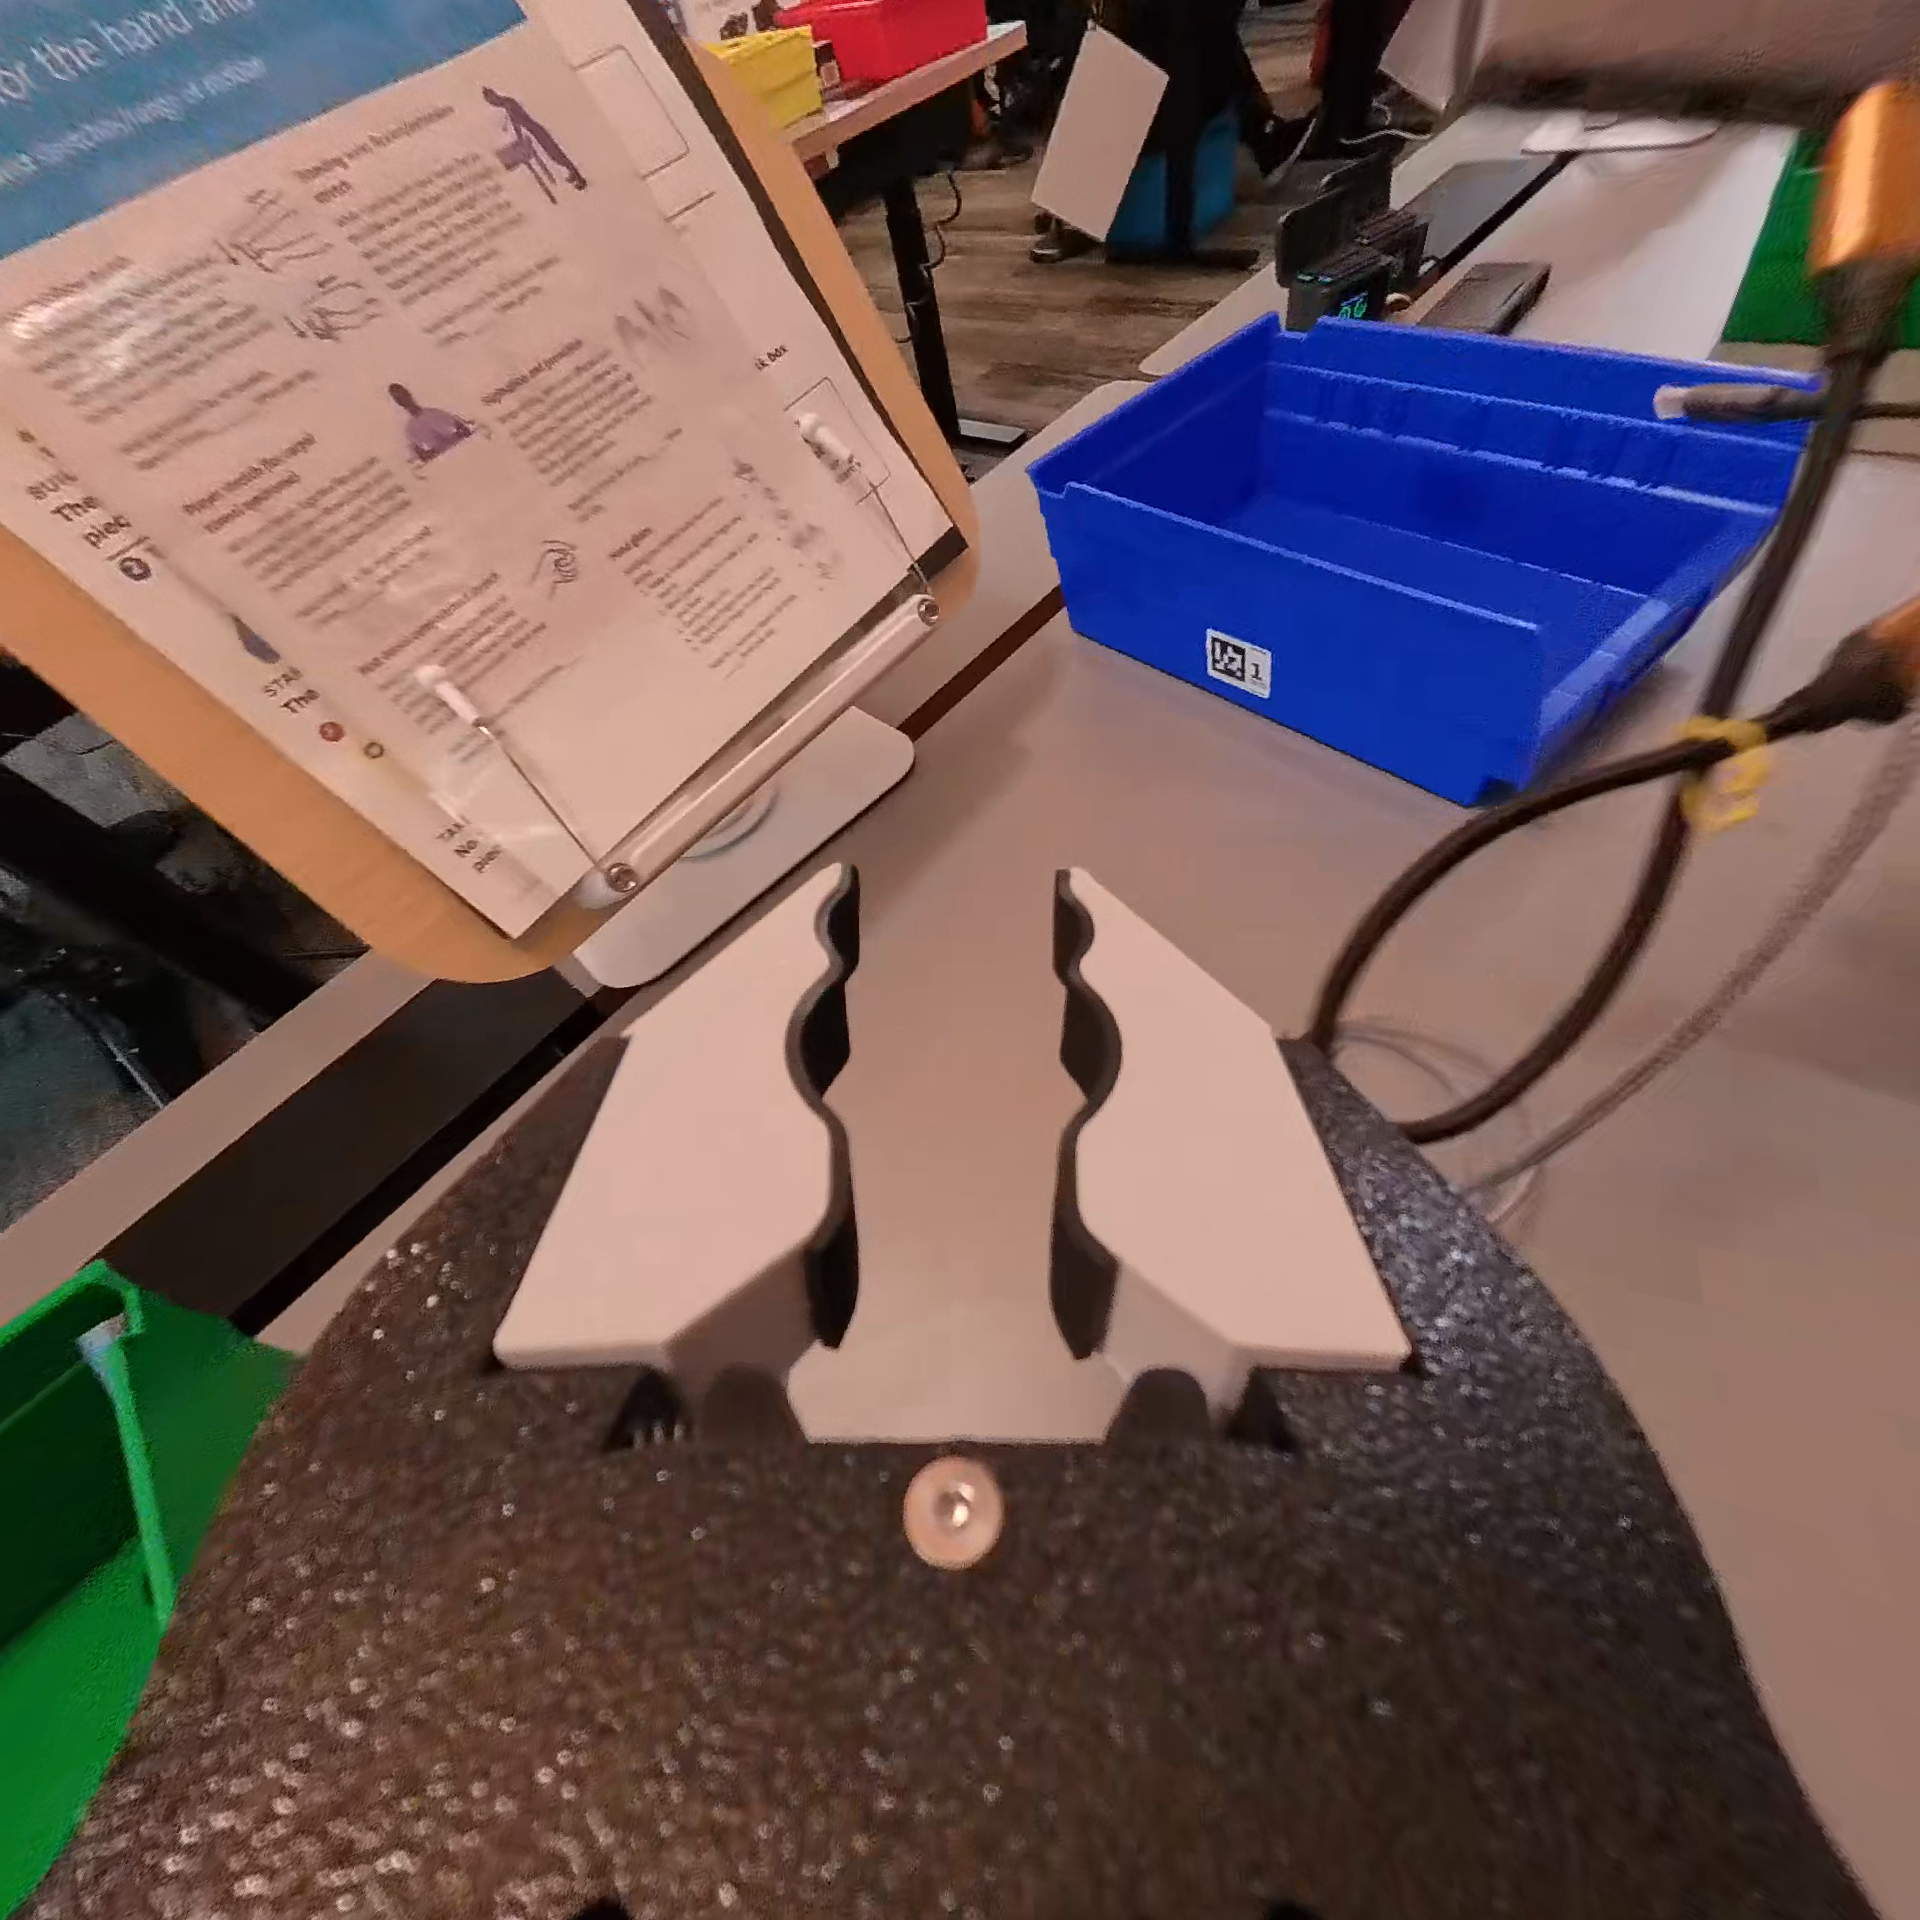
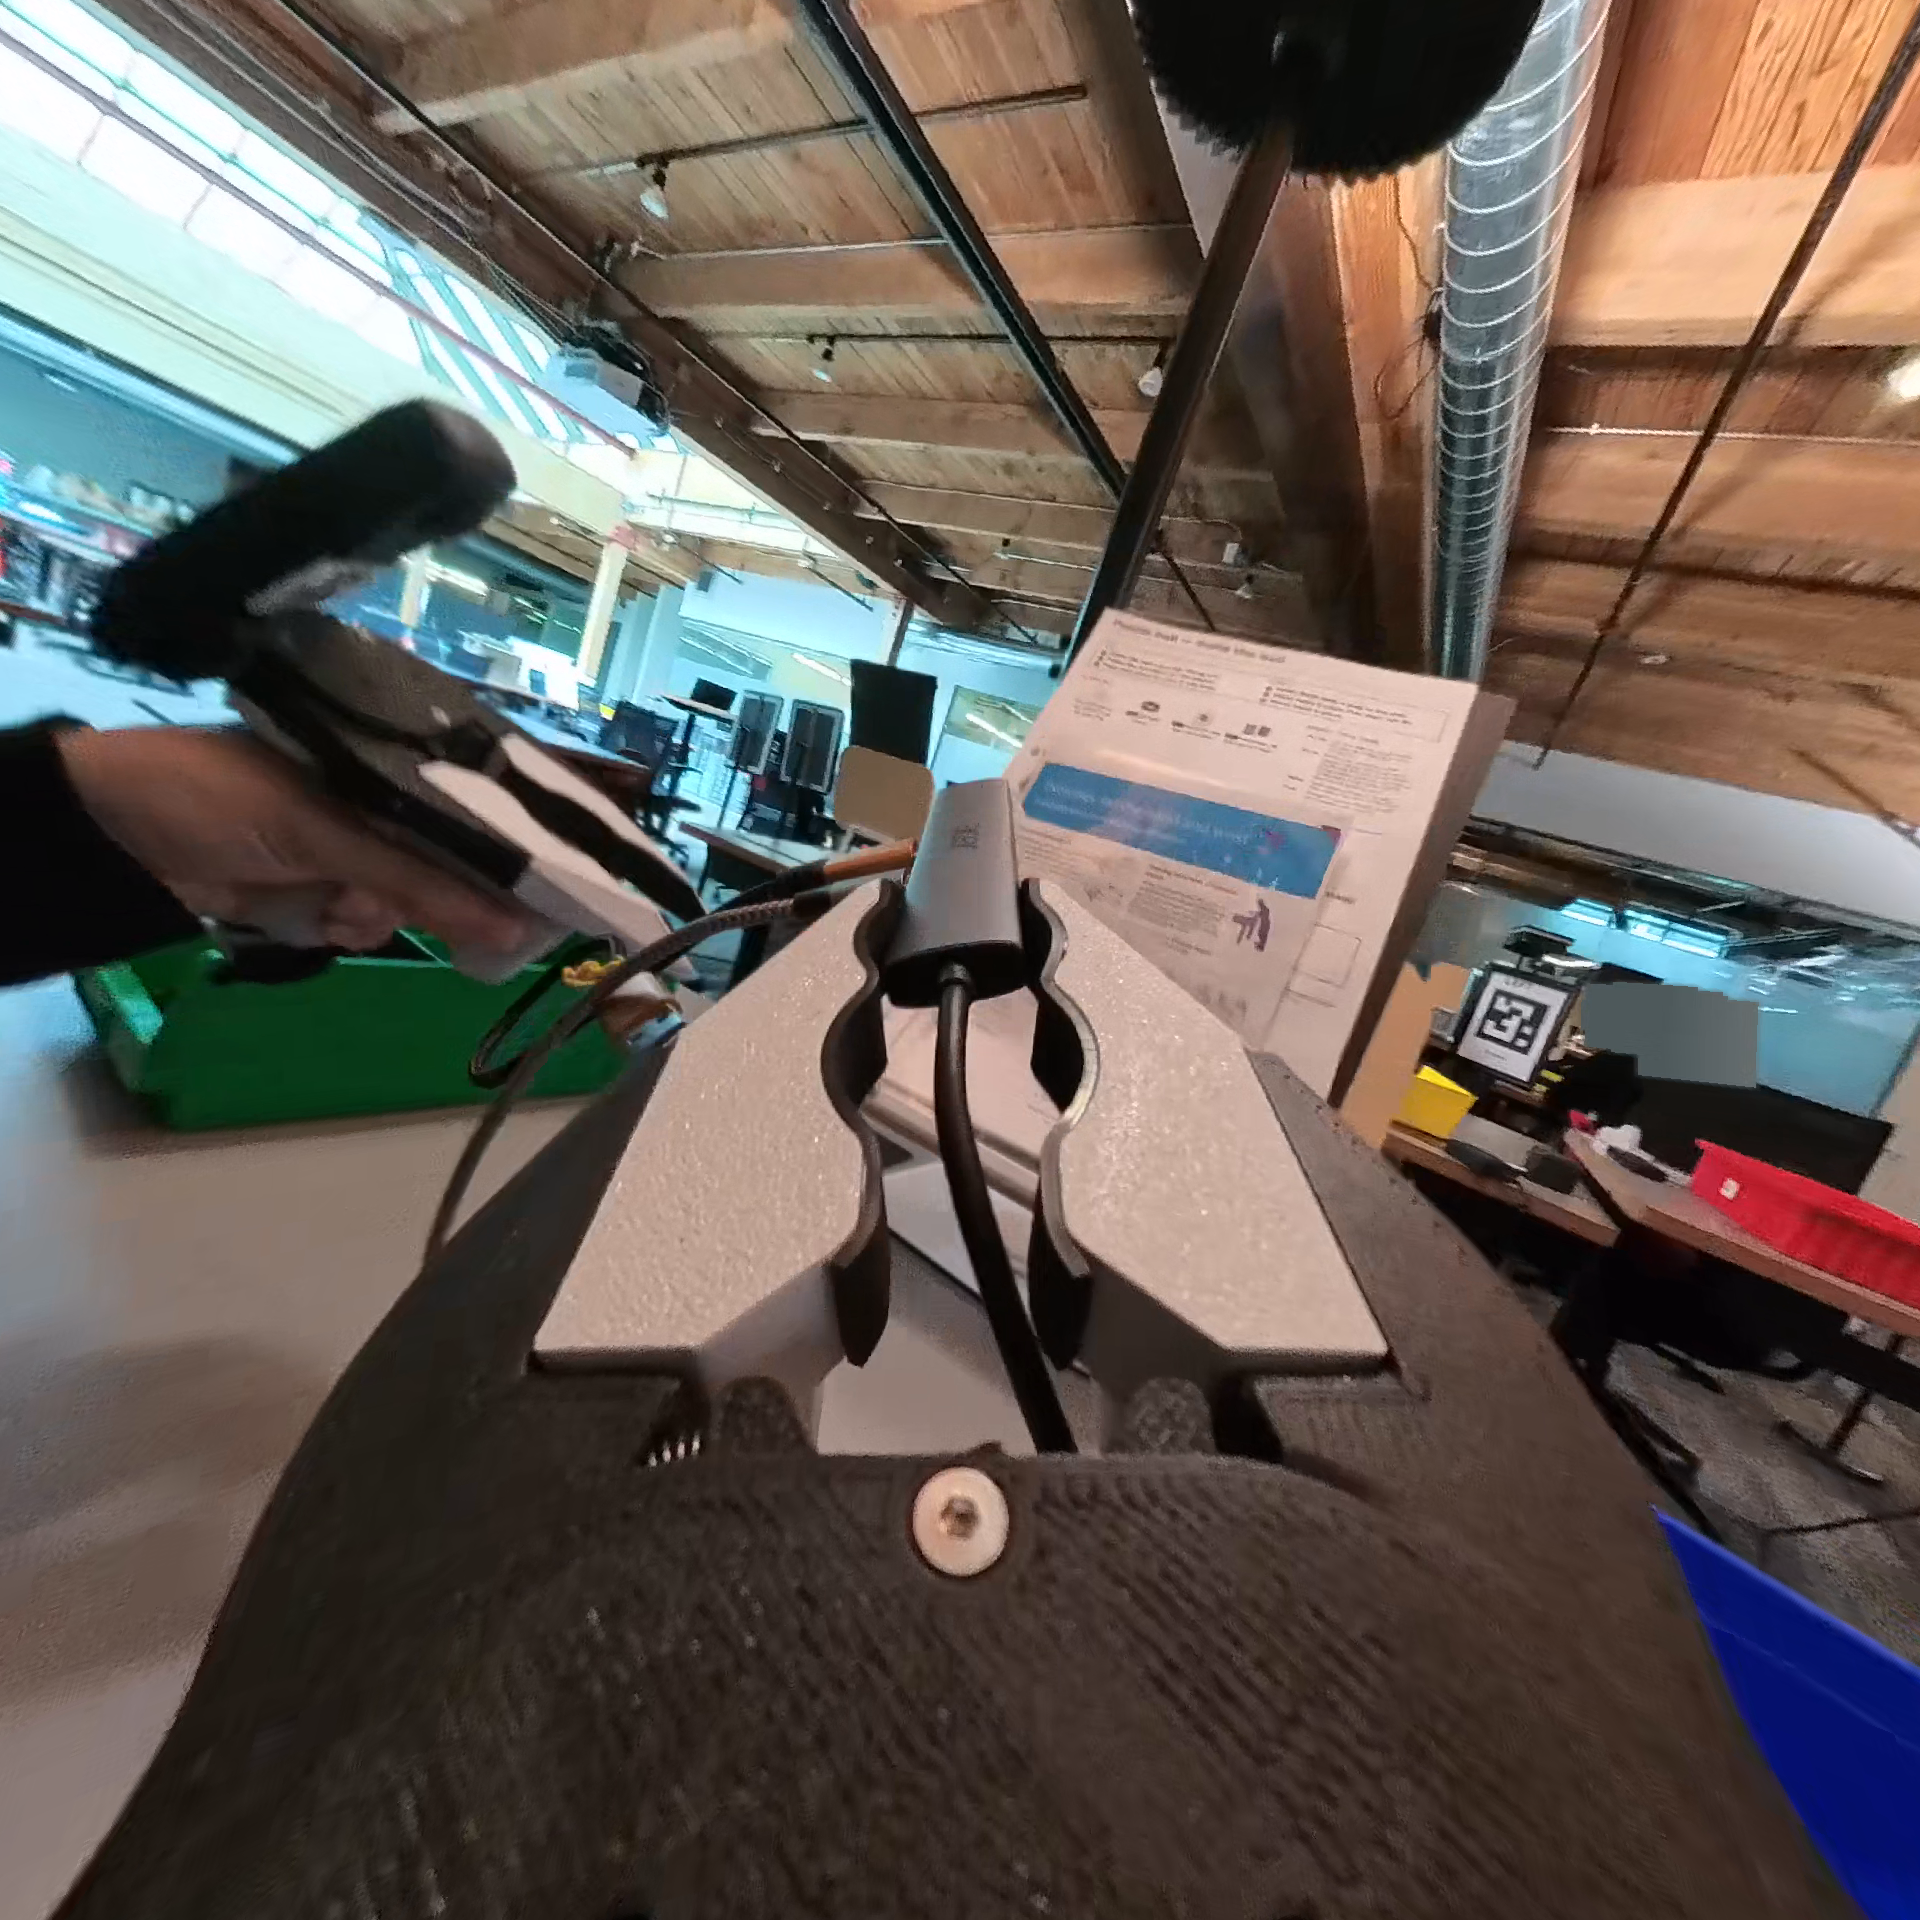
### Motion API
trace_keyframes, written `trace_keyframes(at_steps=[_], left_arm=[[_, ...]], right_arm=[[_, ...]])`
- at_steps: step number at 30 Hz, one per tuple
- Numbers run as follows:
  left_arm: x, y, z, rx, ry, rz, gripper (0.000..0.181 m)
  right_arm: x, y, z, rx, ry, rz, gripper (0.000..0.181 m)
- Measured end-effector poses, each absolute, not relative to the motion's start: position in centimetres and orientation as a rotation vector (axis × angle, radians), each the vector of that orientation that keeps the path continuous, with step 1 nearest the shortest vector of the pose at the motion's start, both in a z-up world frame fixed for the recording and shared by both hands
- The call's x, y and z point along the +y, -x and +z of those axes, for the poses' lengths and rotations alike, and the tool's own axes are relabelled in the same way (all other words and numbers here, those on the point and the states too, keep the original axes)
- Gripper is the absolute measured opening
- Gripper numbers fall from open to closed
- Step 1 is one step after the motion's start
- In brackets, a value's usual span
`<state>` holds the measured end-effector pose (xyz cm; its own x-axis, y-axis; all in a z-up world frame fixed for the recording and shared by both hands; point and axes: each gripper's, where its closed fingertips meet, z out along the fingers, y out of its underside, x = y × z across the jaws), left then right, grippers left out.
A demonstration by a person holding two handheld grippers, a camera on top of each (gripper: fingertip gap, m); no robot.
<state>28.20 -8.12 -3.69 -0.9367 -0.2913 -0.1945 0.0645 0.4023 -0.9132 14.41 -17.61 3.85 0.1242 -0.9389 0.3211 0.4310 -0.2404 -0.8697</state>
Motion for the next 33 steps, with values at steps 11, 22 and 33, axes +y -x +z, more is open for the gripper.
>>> trace_keyframes(at_steps=[11,22,33], left_arm=[[-6.8,-28.7,-3.5,2.324,0.151,-1.449,0.033],[-6.5,-28.4,-3.0,2.343,0.148,-1.494,0.032],[-6.8,-27.5,-3.1,2.358,0.090,-1.494,0.032]], right_arm=[[-22.9,-11.6,12.0,0.708,1.171,-1.660,0.022],[-34.4,-11.9,25.5,0.847,1.284,-2.137,0.022],[-40.5,-20.4,5.3,1.163,2.076,-1.834,0.022]])
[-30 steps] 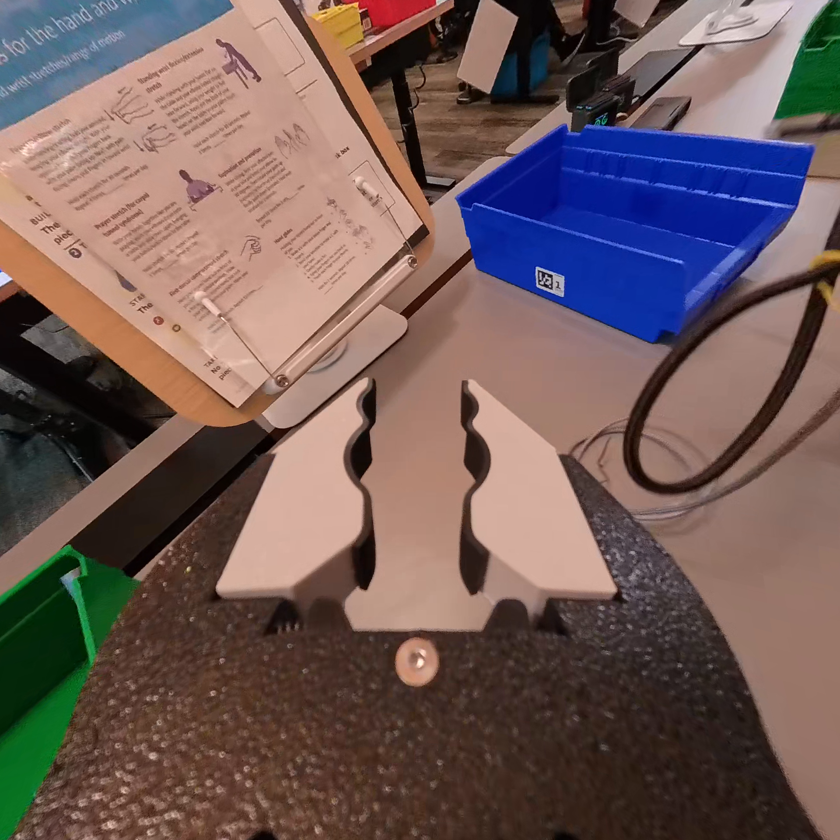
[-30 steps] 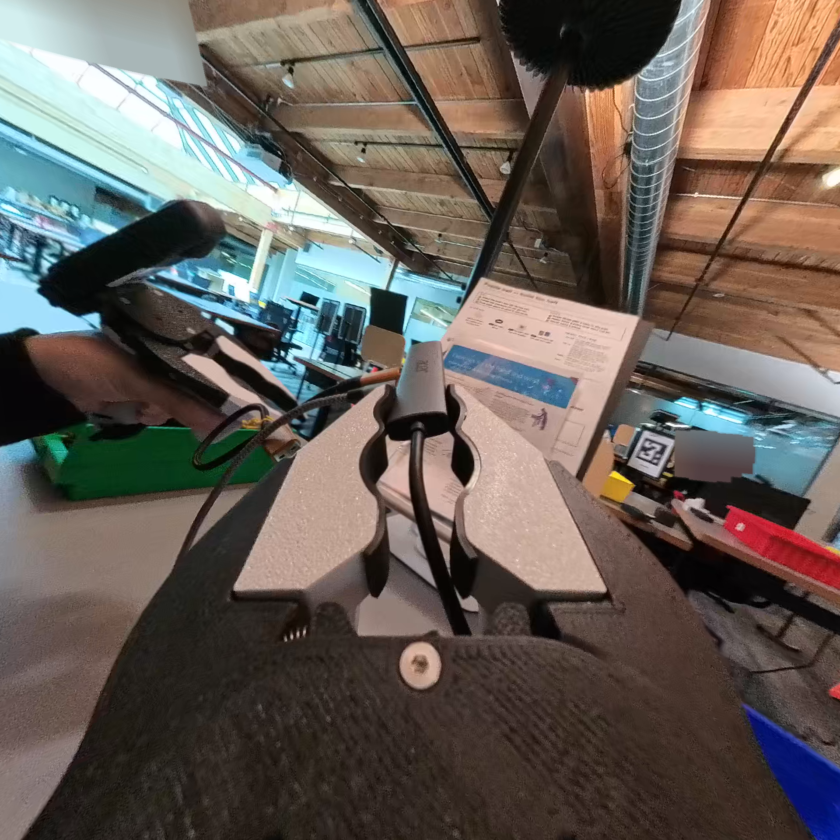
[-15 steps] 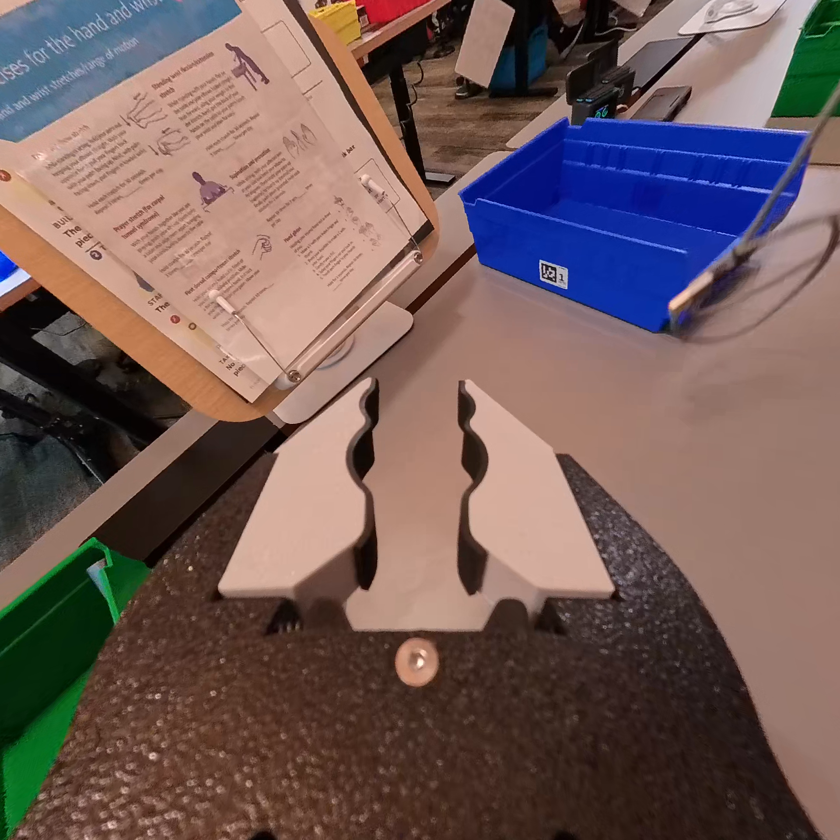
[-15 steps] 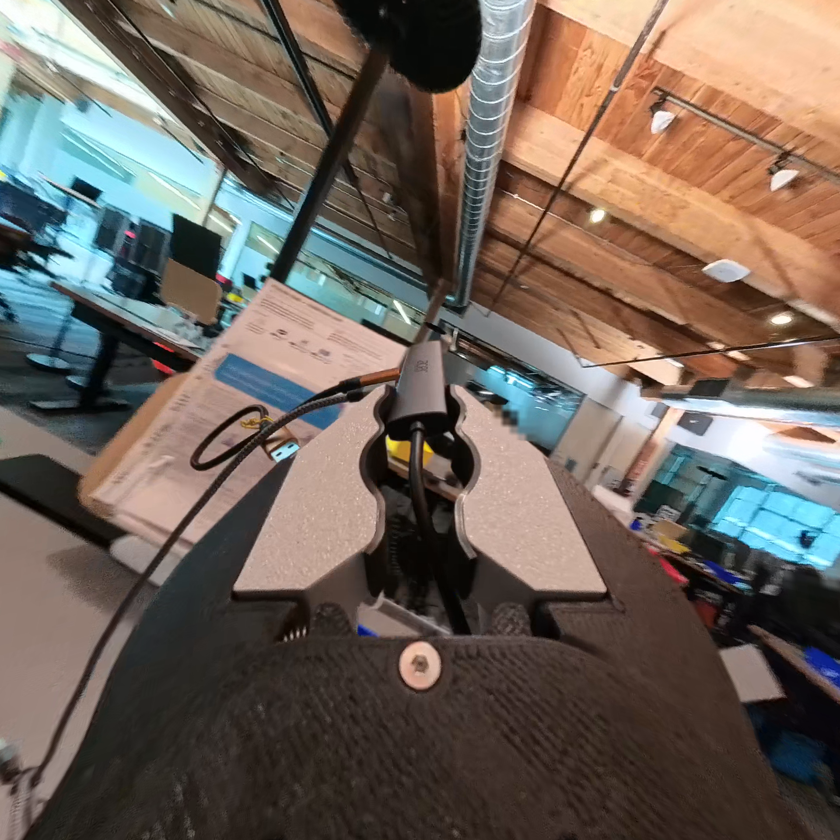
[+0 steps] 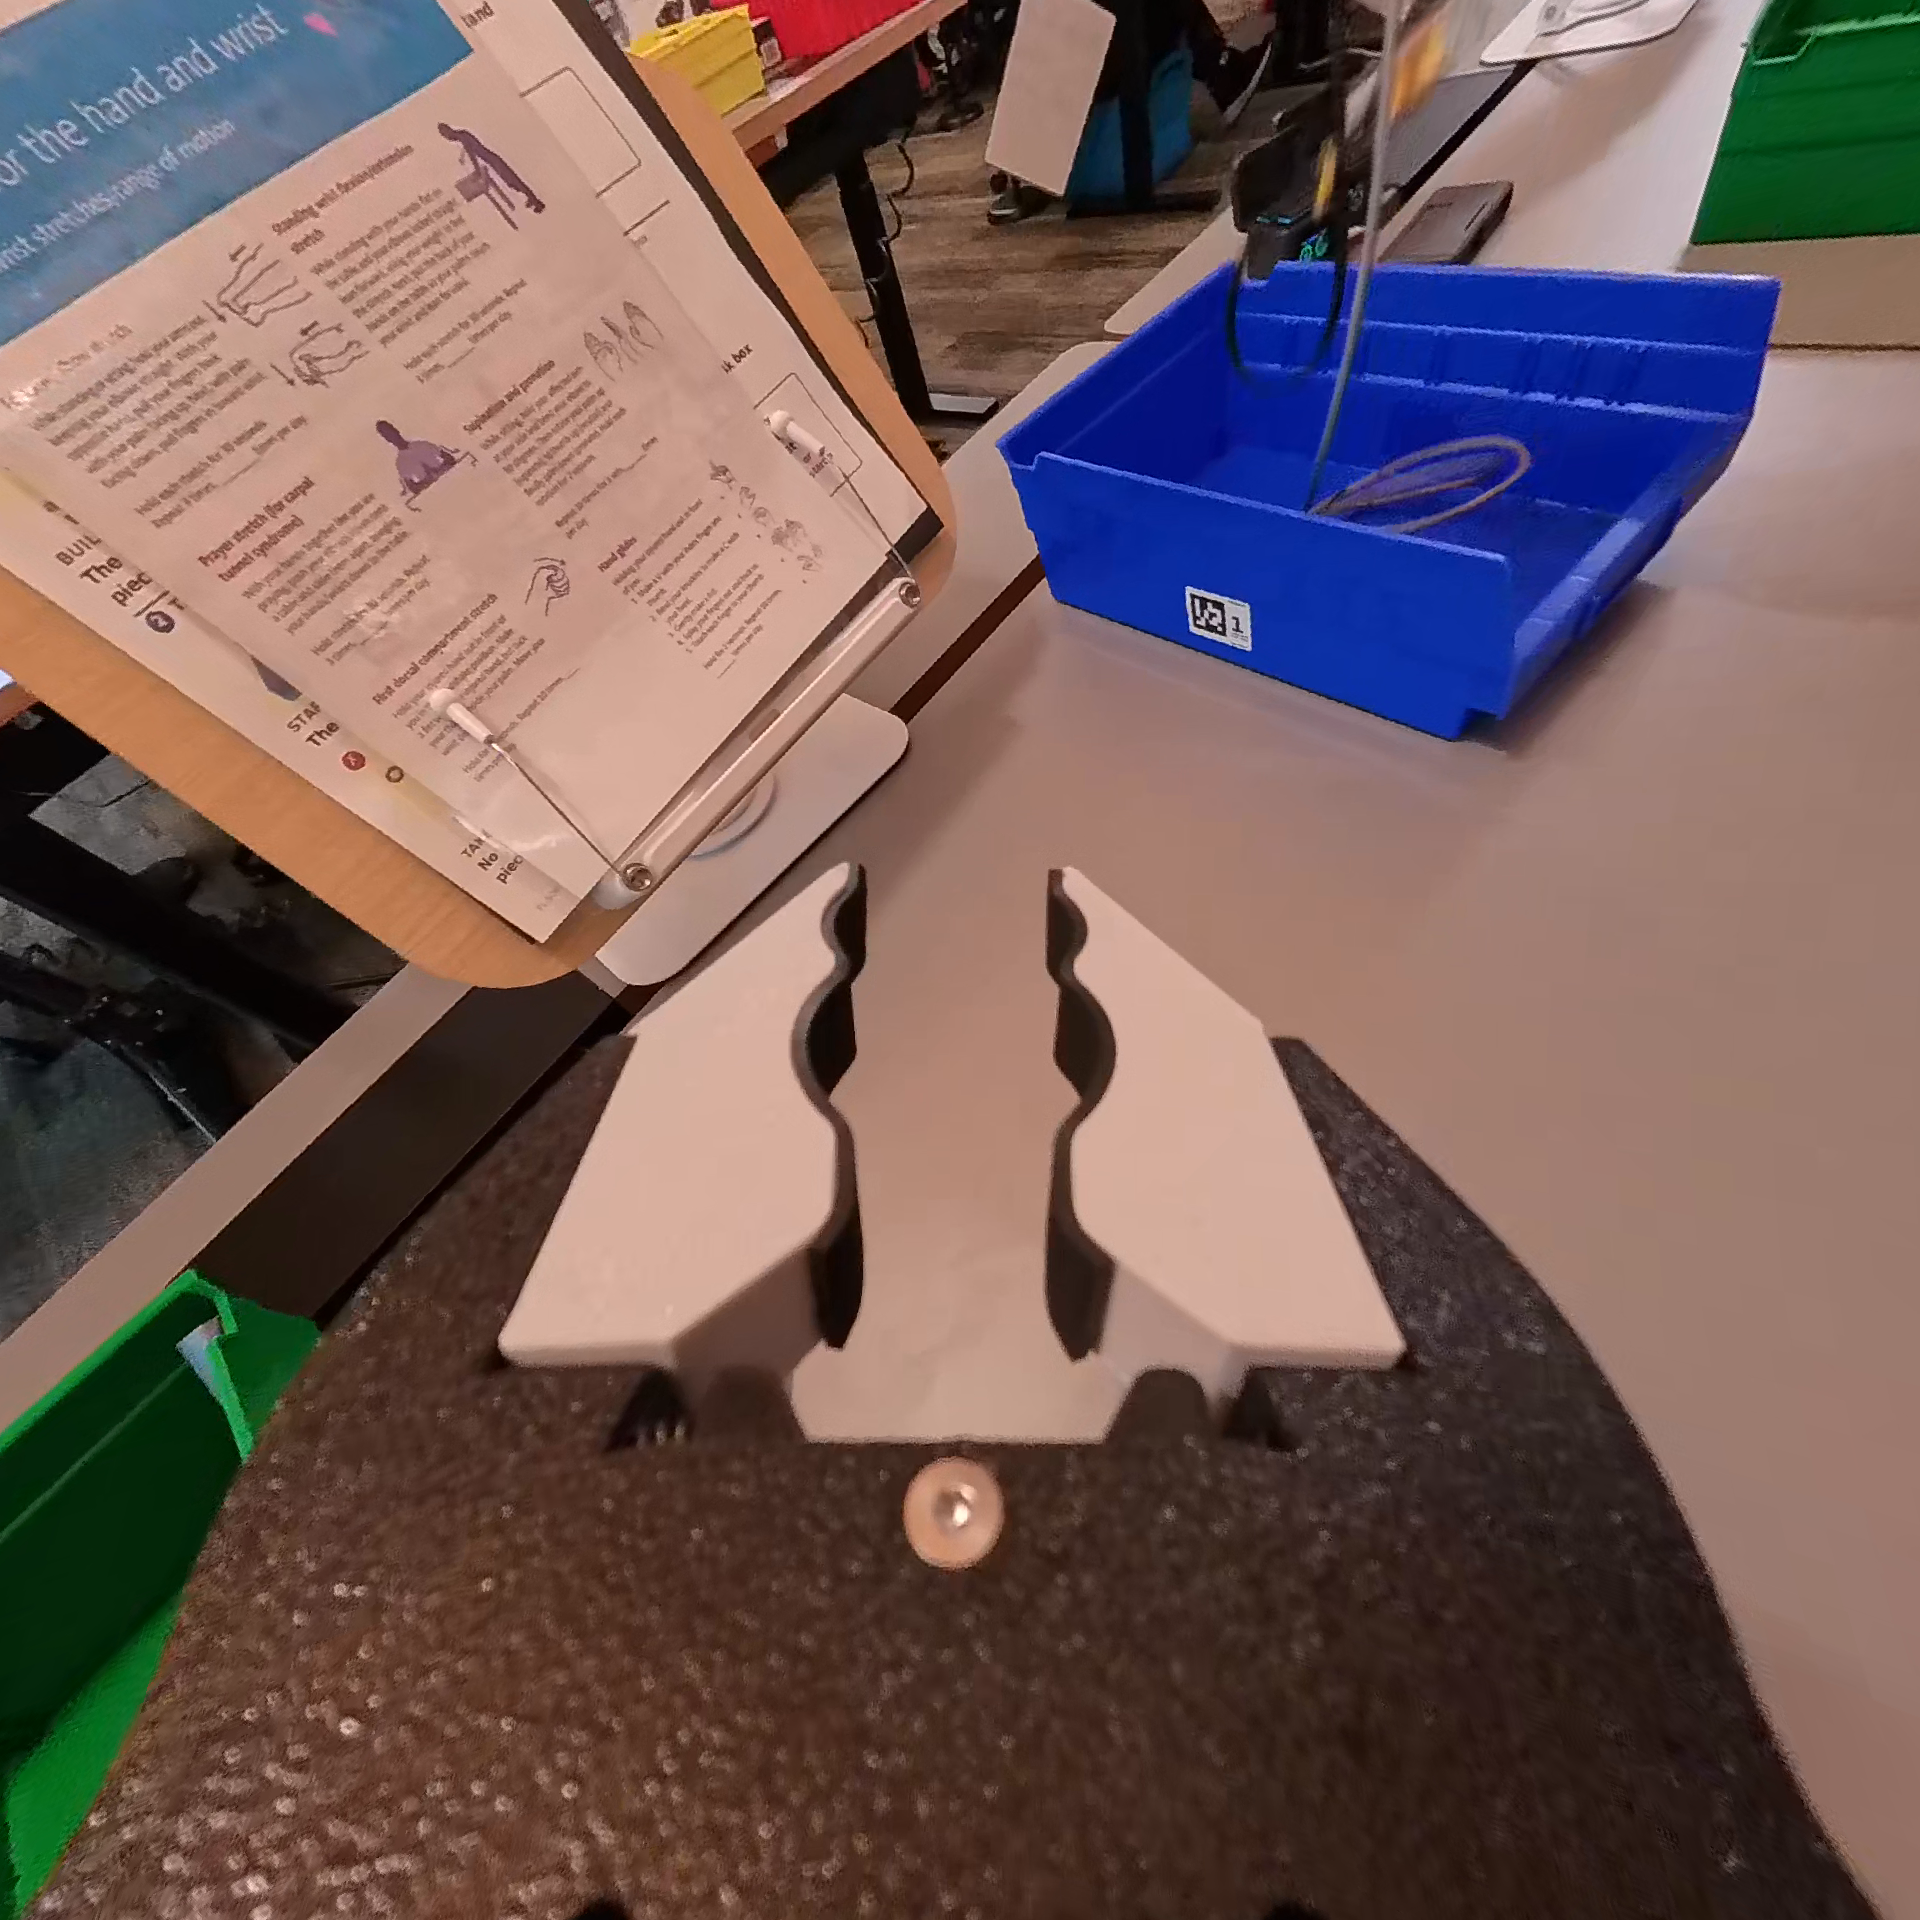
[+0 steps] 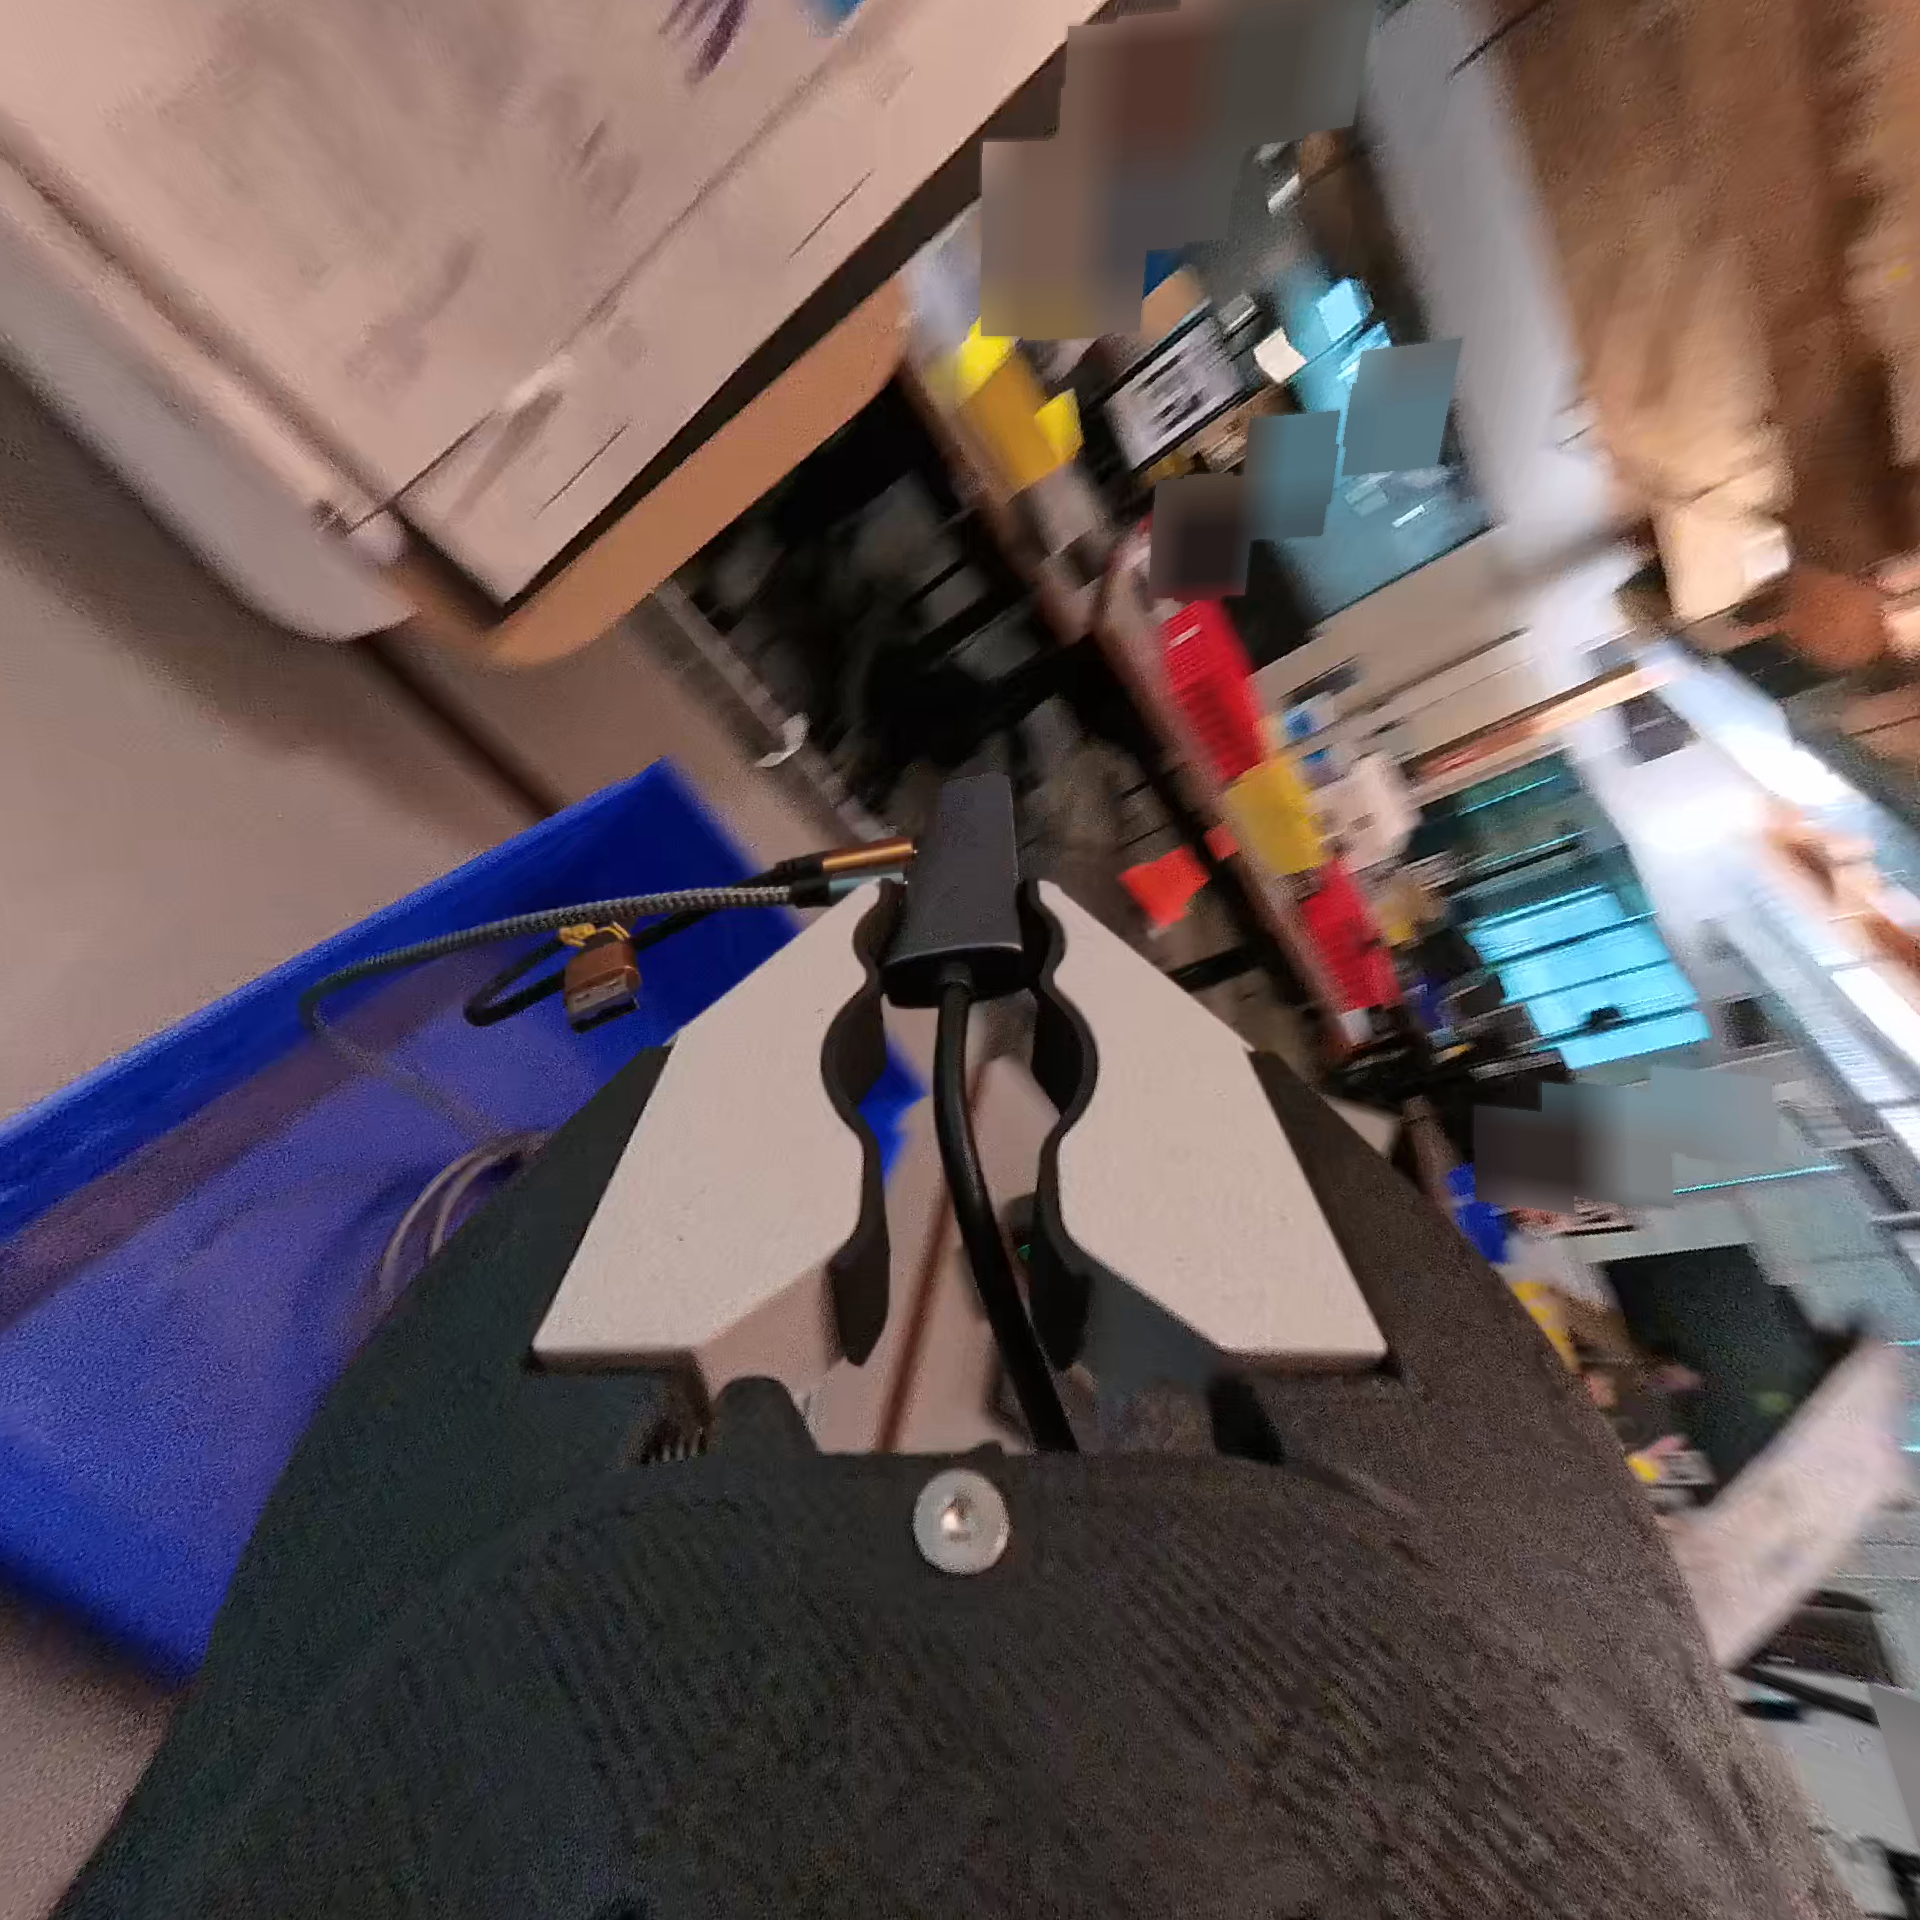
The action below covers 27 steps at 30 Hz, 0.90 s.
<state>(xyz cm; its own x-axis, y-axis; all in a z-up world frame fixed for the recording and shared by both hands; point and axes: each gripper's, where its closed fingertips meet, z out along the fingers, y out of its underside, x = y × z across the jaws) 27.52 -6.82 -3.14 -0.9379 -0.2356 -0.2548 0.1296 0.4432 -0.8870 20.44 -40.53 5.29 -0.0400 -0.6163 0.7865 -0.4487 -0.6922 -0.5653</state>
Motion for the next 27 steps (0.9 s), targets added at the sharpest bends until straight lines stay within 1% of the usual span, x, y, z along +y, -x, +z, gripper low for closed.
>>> trace_keyframes(at_steps=[3,8,12,16,19,22,23,25,26,27], left_arm=[[-7.0,-27.3,-3.3,2.363,0.071,-1.478,0.032],[-7.2,-27.4,-3.7,2.374,0.067,-1.466,0.032],[-7.2,-27.7,-4.1,2.385,0.078,-1.454,0.032],[-7.2,-27.9,-4.2,2.381,0.085,-1.453,0.032],[-7.3,-28.1,-4.4,2.386,0.090,-1.444,0.032],[-7.4,-28.1,-4.8,2.399,0.089,-1.430,0.032],[-7.5,-28.1,-4.9,2.401,0.088,-1.424,0.032],[-7.5,-28.1,-5.1,2.407,0.086,-1.414,0.032],[-7.6,-28.2,-5.2,2.407,0.088,-1.411,0.032],[-7.6,-28.3,-5.3,2.408,0.092,-1.409,0.032]], right_arm=[[-40.2,-21.7,-2.0,1.337,2.138,-1.513,0.023],[-41.2,-22.5,-7.8,1.666,1.864,-1.095,0.022],[-41.8,-22.8,-9.7,1.772,1.507,-0.729,0.022],[-42.1,-22.6,-10.9,1.773,1.302,-0.547,0.022],[-42.3,-22.5,-11.4,1.749,1.265,-0.530,0.022],[-43.1,-21.7,-12.4,1.787,1.370,-0.528,0.023],[-43.3,-21.4,-12.3,1.787,1.435,-0.559,0.032],[-43.9,-20.8,-11.5,1.796,1.580,-0.667,0.068],[-44.0,-20.4,-10.9,1.794,1.662,-0.714,0.083],[-43.8,-20.0,-10.3,1.784,1.750,-0.760,0.095]])
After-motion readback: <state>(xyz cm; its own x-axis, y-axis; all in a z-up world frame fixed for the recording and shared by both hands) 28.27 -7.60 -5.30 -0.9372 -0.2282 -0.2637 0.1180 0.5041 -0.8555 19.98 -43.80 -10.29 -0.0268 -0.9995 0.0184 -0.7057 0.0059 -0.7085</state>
